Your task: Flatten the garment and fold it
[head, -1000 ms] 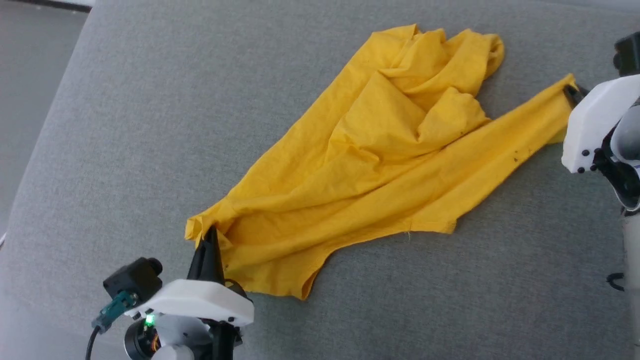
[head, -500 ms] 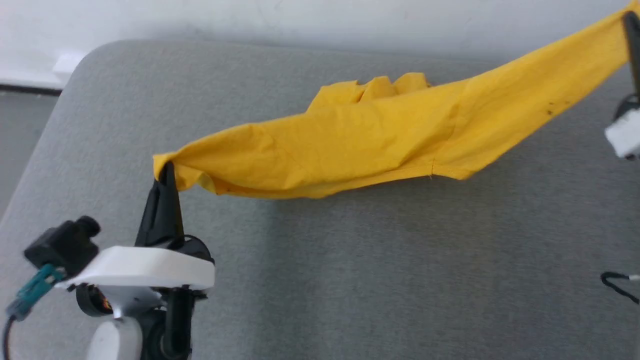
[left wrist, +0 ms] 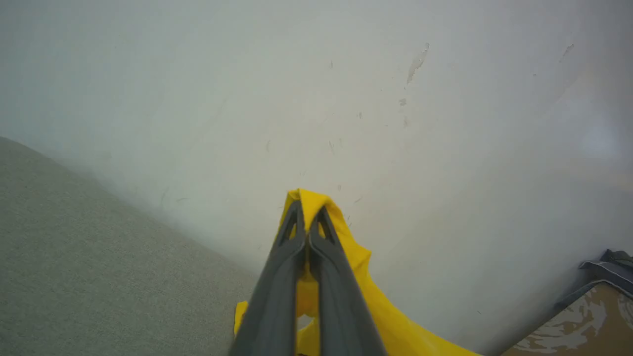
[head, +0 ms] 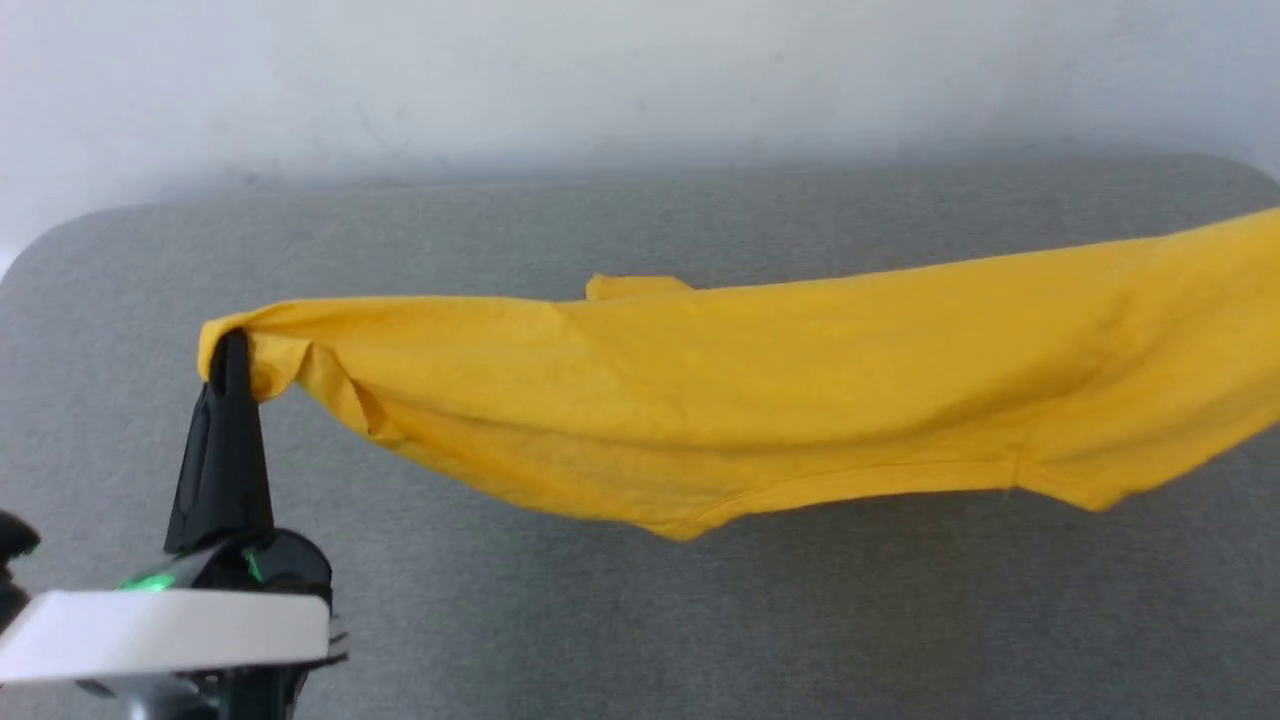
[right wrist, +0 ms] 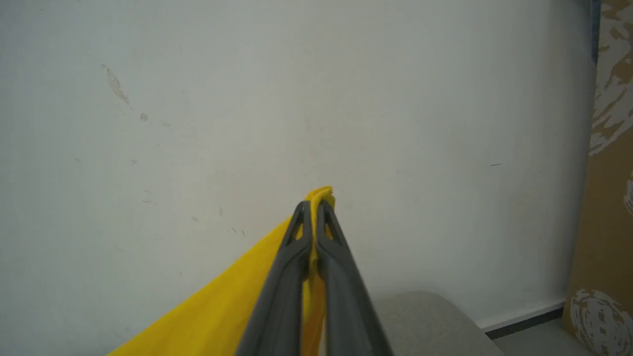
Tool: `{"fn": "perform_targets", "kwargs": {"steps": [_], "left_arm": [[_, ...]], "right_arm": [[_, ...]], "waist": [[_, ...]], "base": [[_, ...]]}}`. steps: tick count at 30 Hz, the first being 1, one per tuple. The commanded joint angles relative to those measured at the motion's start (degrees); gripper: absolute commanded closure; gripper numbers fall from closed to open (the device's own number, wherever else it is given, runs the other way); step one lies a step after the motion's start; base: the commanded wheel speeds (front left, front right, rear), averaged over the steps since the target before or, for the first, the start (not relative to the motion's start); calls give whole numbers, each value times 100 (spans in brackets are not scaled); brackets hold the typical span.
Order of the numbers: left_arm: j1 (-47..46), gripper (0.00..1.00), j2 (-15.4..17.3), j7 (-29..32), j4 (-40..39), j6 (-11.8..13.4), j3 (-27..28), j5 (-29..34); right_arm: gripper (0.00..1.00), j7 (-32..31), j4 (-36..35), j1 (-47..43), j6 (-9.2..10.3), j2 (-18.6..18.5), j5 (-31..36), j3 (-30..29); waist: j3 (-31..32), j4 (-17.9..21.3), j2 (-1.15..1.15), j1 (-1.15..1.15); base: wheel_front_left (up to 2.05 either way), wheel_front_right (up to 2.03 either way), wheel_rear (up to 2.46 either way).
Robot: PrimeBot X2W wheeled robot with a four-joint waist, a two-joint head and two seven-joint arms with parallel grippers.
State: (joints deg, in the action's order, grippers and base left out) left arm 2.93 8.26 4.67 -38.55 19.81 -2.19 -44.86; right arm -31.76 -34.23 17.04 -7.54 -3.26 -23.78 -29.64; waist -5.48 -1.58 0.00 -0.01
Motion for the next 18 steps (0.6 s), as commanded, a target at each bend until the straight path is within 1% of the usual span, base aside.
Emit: {"fn": "perform_targets", "kwargs": {"steps": [1, 5, 7, 9, 11, 12, 14, 16, 18], "left_arm": [[126, 100, 22, 58, -178, 41, 35, -103], [241, 100, -15, 178, -518, 33, 10, -307], [227, 100, -10, 219, -603, 32, -6, -344], [152, 100, 28, 275, -569, 37, -49, -317], [-20, 100, 84, 350, -437, 51, -132, -235], [-176, 100, 51, 395, -346, 47, -199, -278], [-580, 100, 109, 522, -83, 39, -291, -240], [-1113, 100, 132, 665, 253, 90, -325, -230], [-1755, 100, 330, 892, 626, 146, -405, -20]], "right_arm": [[100, -63, -182, -159, 5, 24, -97, -177], [100, -195, -355, -436, 5, 35, -501, -538], [100, -249, -318, -567, 5, 36, -738, -584], [100, -273, -218, -679, 5, 36, -915, -511], [100, -270, -74, -722, 5, 37, -1025, -300], [100, -271, 41, -703, 5, 37, -1077, -160], [100, -289, 177, -561, 5, 37, -900, 222], [100, -330, 429, -227, 5, 16, -752, 569], [100, -357, 669, 253, 5, -118, -513, 942]], "waist": [[125, 265, 0, 1], [43, 381, 0, 1], [-46, 429, 0, 1], [-155, 464, 0, 1], [-283, 496, 0, 1], [-347, 507, 0, 1], [-489, 534, 0, 1], [-628, 550, 0, 1], [-773, 567, 0, 1]], "base": [[0, 0, 0], [0, 0, 0], [0, 0, 0], [0, 0, 0], [0, 0, 0], [0, 0, 0], [0, 0, 0], [0, 0, 0], [0, 0, 0]]}}
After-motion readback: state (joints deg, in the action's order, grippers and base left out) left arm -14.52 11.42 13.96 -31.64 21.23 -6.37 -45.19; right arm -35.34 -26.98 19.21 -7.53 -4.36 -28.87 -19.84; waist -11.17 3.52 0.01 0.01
